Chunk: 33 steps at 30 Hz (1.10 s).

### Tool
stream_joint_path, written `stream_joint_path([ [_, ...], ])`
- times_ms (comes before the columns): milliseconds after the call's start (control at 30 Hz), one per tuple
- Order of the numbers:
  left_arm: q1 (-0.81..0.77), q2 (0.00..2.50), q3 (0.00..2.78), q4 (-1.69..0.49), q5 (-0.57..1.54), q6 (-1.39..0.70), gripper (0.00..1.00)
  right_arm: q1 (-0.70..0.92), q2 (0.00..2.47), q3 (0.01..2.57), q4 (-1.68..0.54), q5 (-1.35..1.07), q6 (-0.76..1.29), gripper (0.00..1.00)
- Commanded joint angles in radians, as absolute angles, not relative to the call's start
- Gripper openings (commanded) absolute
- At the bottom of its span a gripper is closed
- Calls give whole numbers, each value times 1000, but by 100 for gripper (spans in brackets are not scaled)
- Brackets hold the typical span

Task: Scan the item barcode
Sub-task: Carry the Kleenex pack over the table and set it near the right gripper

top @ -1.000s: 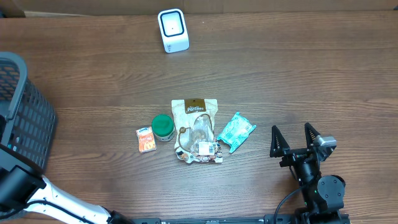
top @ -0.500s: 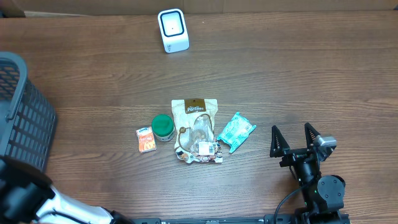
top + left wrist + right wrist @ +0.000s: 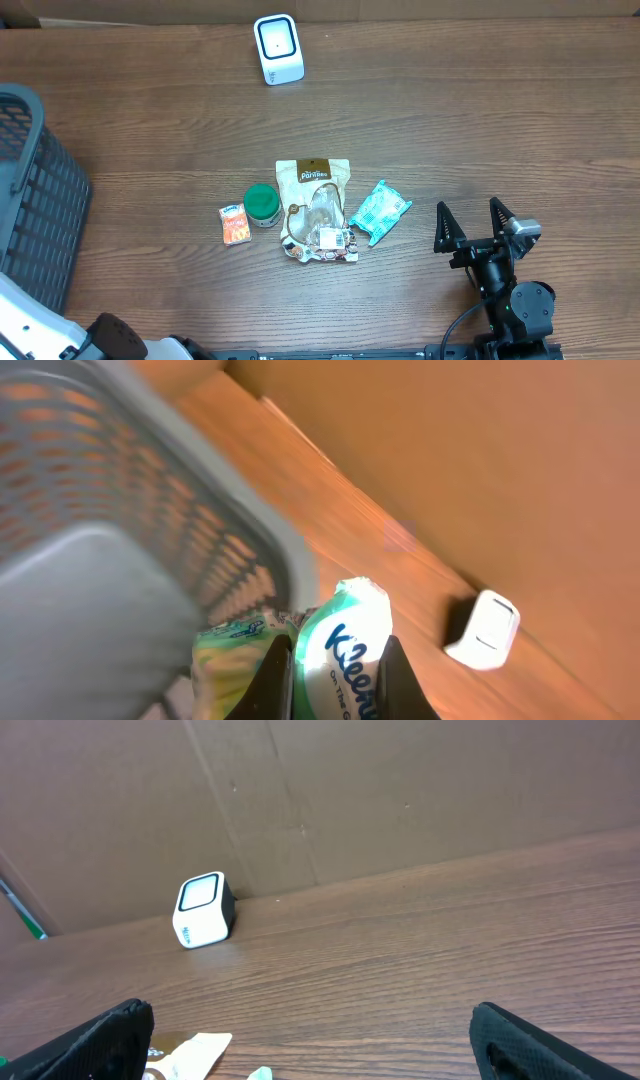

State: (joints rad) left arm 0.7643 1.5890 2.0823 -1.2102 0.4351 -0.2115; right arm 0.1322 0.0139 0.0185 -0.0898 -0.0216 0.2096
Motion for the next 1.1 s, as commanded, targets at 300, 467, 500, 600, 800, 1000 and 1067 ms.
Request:
stream_joint_path([
  [300, 374, 1569, 2076, -1359, 421, -198, 4, 129, 3, 8, -83, -21, 212, 100],
  [467, 171, 1571, 2062, -1397, 305, -199, 4, 129, 3, 8, -83, -21, 212, 100],
  [500, 128, 1571, 2053, -1400, 285, -199, 4, 129, 3, 8, -83, -21, 212, 100],
  [600, 10, 1576, 2010, -1402, 247, -204, 4, 129, 3, 8, -83, -21, 212, 100],
  [800, -188, 1589, 1842, -1345, 224, -241, 4, 129, 3, 8, -83, -21, 212, 100],
  [1000, -329, 1595, 1661, -1203, 225, -307, 4, 129, 3, 8, -83, -21, 212, 100],
  [1067, -371, 1596, 1609, -1152, 225, -320, 4, 129, 3, 8, -83, -21, 212, 100],
])
